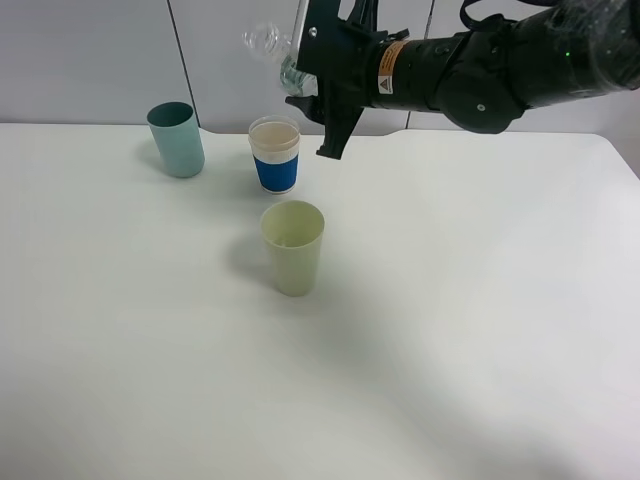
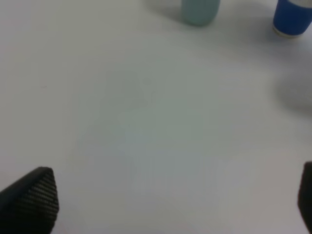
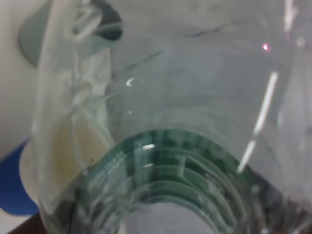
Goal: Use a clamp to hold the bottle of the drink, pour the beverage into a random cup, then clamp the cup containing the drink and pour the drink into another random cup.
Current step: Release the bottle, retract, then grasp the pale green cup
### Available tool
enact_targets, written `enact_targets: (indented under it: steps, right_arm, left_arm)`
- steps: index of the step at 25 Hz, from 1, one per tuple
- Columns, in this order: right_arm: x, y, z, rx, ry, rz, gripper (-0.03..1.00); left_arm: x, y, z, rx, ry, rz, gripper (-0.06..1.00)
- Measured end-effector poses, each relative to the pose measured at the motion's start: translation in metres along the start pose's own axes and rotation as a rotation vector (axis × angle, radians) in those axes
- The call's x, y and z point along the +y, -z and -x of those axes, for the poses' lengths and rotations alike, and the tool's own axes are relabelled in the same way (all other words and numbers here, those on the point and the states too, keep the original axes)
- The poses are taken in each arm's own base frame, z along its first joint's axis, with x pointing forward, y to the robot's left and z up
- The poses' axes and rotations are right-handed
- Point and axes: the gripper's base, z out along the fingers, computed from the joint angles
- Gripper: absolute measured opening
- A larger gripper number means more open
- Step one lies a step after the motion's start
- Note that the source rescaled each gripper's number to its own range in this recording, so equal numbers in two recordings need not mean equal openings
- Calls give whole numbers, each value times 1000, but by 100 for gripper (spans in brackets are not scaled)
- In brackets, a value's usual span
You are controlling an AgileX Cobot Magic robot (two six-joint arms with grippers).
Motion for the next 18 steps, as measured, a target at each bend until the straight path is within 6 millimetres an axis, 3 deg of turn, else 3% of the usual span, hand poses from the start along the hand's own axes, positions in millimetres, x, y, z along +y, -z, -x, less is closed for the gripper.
enact_targets:
  steps: [10,18]
  right_arm:
    - [-12,2,-13,34,-547,-88,0]
    - [-19,5,-24,49,-689,-124,0]
  left_arm:
    - [0,0,0,0,0,0,100]
    - [0,0,0,0,0,0,100]
